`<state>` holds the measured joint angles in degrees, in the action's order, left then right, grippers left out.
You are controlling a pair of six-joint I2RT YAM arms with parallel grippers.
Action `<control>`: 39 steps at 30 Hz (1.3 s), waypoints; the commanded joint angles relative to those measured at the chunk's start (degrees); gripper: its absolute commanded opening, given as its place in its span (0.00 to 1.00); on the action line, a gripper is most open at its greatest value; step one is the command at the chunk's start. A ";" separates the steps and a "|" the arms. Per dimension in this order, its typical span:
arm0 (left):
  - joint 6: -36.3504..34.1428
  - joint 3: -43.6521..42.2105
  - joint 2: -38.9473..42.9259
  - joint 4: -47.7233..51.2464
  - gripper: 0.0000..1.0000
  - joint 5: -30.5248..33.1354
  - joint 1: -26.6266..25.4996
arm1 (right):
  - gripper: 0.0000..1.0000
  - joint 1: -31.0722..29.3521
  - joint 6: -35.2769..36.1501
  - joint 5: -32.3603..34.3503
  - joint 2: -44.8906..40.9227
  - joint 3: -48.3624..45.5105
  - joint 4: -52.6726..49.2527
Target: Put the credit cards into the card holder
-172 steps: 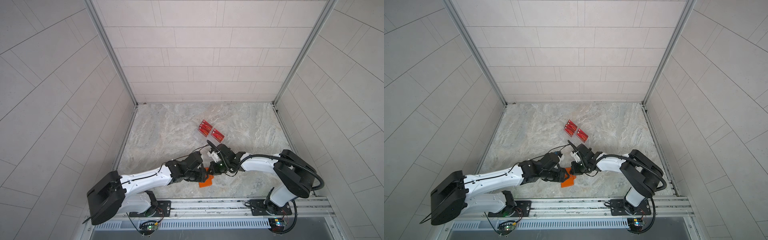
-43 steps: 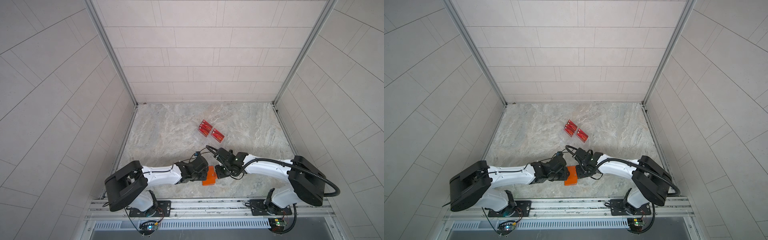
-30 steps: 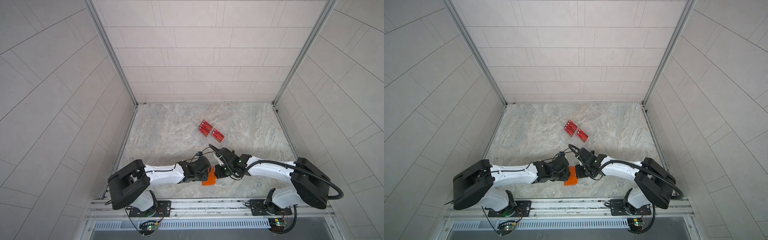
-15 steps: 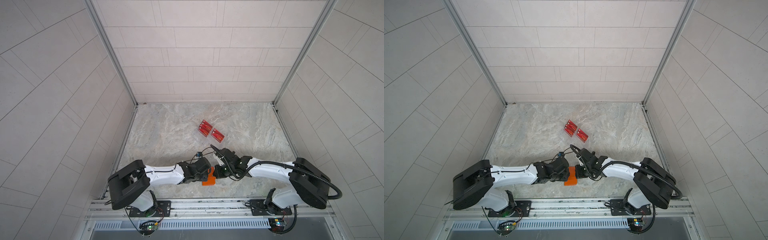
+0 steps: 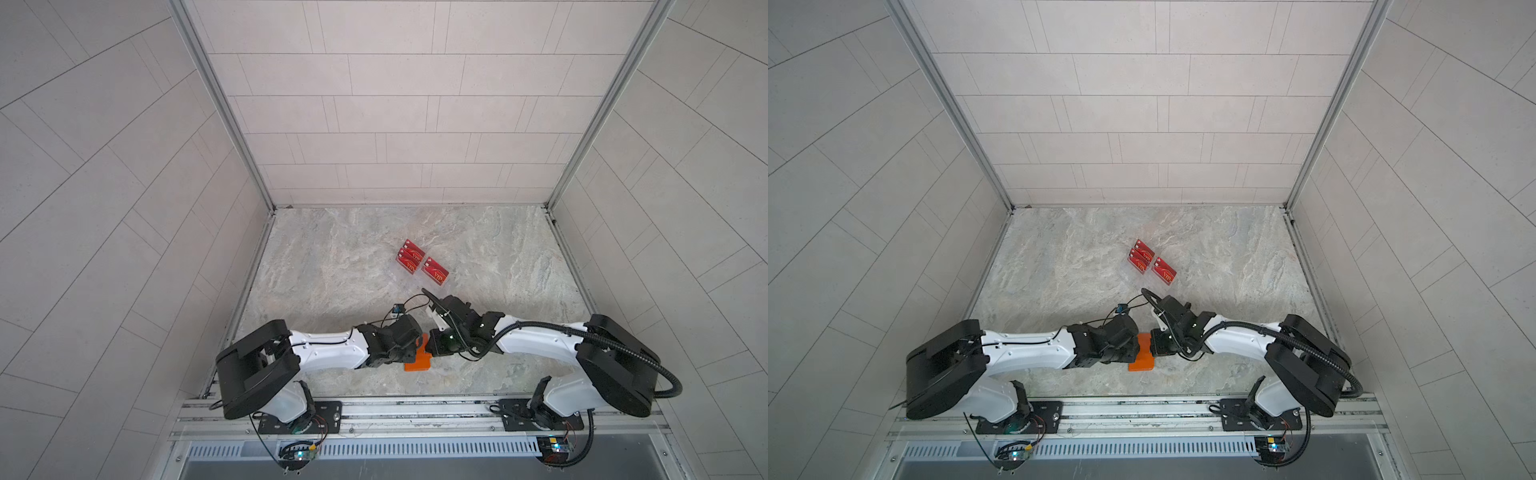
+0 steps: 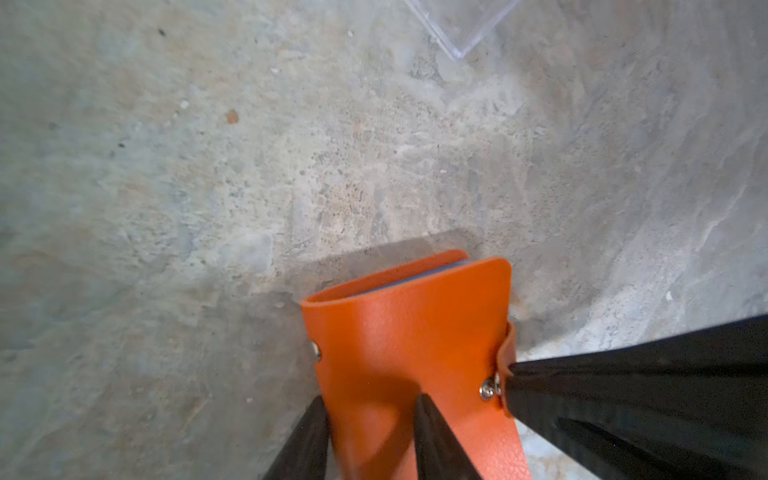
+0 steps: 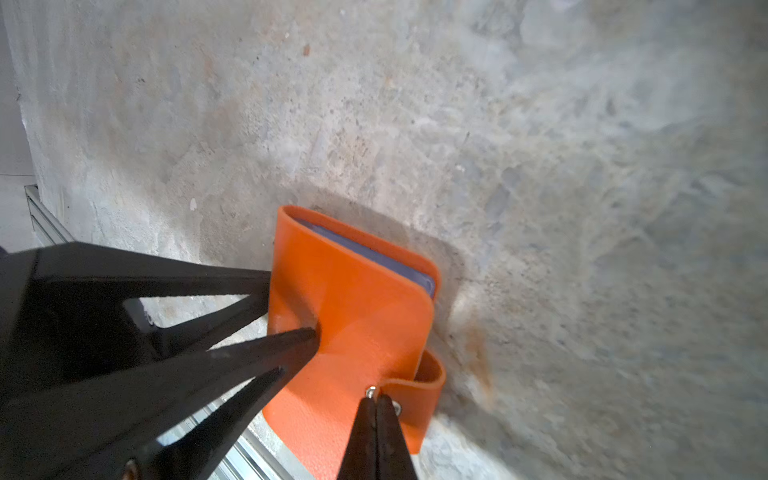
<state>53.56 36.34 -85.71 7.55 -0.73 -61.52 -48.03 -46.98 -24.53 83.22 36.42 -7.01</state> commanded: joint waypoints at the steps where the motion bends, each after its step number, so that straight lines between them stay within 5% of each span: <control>1: 0.48 -3.63 -4.19 7.37 0.38 -4.28 -1.06 | 0.00 -0.49 -0.49 -0.78 2.21 -0.08 1.41; 39: 0.62 -3.19 -5.17 7.57 0.39 -4.70 -1.18 | 0.00 1.98 0.04 -4.79 -3.32 -4.47 7.09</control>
<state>53.56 36.53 -86.37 6.87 -1.06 -61.63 -46.06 -46.96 -28.49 80.99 32.40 -1.56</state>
